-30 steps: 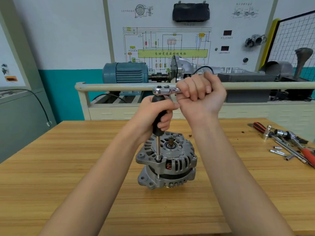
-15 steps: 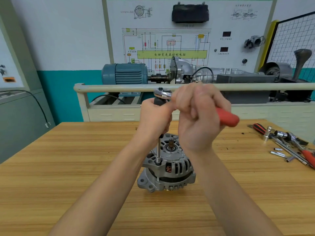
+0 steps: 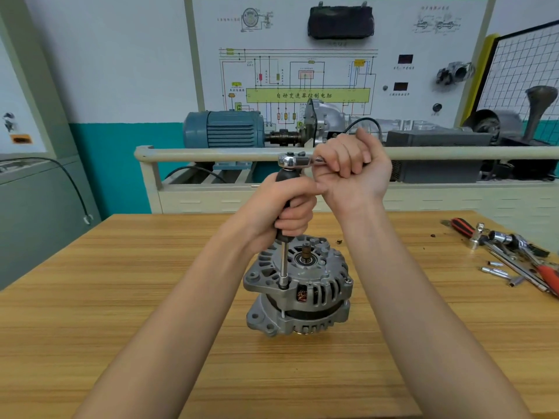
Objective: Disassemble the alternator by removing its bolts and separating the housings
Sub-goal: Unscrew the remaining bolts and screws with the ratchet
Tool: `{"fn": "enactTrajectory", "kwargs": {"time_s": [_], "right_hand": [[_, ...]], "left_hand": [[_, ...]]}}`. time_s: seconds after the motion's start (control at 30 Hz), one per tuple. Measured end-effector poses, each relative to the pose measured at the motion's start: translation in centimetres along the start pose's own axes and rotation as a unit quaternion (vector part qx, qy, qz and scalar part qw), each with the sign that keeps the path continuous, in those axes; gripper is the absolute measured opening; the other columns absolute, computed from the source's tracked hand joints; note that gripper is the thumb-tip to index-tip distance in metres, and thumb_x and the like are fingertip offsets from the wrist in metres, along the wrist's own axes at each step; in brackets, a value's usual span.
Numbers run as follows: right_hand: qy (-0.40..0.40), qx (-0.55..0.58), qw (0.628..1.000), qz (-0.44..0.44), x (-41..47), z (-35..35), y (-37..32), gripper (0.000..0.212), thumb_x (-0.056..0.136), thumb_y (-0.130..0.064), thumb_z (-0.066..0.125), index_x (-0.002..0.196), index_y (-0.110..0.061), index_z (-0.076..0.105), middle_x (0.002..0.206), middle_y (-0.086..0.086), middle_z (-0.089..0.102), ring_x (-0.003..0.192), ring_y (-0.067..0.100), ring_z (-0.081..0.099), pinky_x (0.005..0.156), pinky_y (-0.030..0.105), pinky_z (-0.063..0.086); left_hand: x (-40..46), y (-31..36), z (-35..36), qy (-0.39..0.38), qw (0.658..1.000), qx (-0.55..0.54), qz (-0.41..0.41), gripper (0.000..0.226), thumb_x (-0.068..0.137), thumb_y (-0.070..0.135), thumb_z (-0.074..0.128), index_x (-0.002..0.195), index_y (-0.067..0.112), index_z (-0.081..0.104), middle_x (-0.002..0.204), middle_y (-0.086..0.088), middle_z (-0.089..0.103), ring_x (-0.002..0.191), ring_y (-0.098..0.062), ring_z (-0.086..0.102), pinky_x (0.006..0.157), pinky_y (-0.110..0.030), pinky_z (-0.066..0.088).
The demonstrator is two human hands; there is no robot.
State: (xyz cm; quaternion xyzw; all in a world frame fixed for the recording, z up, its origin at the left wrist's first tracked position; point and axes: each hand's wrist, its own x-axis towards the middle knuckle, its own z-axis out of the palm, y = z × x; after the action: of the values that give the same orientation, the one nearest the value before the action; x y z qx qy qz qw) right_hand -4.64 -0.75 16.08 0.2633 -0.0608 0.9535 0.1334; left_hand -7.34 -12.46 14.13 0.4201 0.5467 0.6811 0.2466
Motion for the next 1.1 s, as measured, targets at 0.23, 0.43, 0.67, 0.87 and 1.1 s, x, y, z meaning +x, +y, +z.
{"fn": "enactTrajectory", "kwargs": {"time_s": [0.23, 0.43, 0.67, 0.87, 1.1], "right_hand": [[-0.131, -0.253, 0.947, -0.148, -3.5, 0.7, 1.3, 0.049, 0.091, -0.008, 0.036, 0.043, -0.018, 0.037, 0.039, -0.003, 0.031, 0.040, 0.011, 0.027, 0.049, 0.028, 0.032], [-0.215, -0.425, 0.833, -0.281, -4.2, 0.9, 3.6, 0.037, 0.083, -0.006, 0.046, 0.051, -0.020, 0.032, 0.043, 0.003, 0.028, 0.043, 0.013, 0.029, 0.050, 0.036, 0.022], [-0.038, -0.109, 0.993, -0.035, -1.3, 1.0, 0.5, 0.045, 0.082, -0.011, 0.041, 0.037, -0.016, 0.035, 0.034, -0.003, 0.025, 0.032, 0.012, 0.023, 0.040, 0.024, 0.027], [0.013, -0.039, 0.999, 0.011, -0.1, 0.8, 0.3, 0.045, 0.083, -0.011, 0.042, 0.039, -0.016, 0.033, 0.033, -0.003, 0.024, 0.029, 0.012, 0.023, 0.036, 0.024, 0.025], [-0.136, -0.299, 0.922, -0.205, -3.5, 1.3, 2.8, 0.047, 0.088, -0.007, 0.039, 0.043, -0.018, 0.038, 0.039, -0.004, 0.031, 0.039, 0.012, 0.026, 0.049, 0.030, 0.026]], "left_hand": [[0.5, -0.8, 1.1, 0.248, 0.965, 0.070, 0.047, 0.046, 0.086, 0.001, 0.051, 0.051, 0.020, 0.029, 0.038, 0.007, 0.025, 0.033, -0.010, 0.016, 0.038, -0.015, 0.017], [0.5, -0.9, 0.9, 0.269, 0.958, 0.075, 0.066, 0.045, 0.087, 0.003, 0.054, 0.054, 0.019, 0.029, 0.038, 0.008, 0.027, 0.033, -0.009, 0.019, 0.037, -0.015, 0.018], [-0.1, -0.3, -1.0, 0.083, 0.995, 0.016, 0.049, 0.036, 0.079, 0.004, 0.061, 0.049, 0.016, 0.043, 0.041, 0.000, 0.035, 0.033, -0.014, 0.029, 0.040, -0.020, 0.029], [0.0, -0.1, -0.9, -0.008, 1.000, -0.016, 0.023, 0.041, 0.080, 0.008, 0.054, 0.045, 0.017, 0.035, 0.034, 0.005, 0.025, 0.026, -0.006, 0.018, 0.036, -0.013, 0.017], [0.5, -0.5, 0.5, 0.224, 0.973, 0.047, 0.040, 0.046, 0.088, 0.002, 0.054, 0.053, 0.019, 0.029, 0.038, 0.006, 0.025, 0.033, -0.010, 0.016, 0.037, -0.015, 0.016]]}}
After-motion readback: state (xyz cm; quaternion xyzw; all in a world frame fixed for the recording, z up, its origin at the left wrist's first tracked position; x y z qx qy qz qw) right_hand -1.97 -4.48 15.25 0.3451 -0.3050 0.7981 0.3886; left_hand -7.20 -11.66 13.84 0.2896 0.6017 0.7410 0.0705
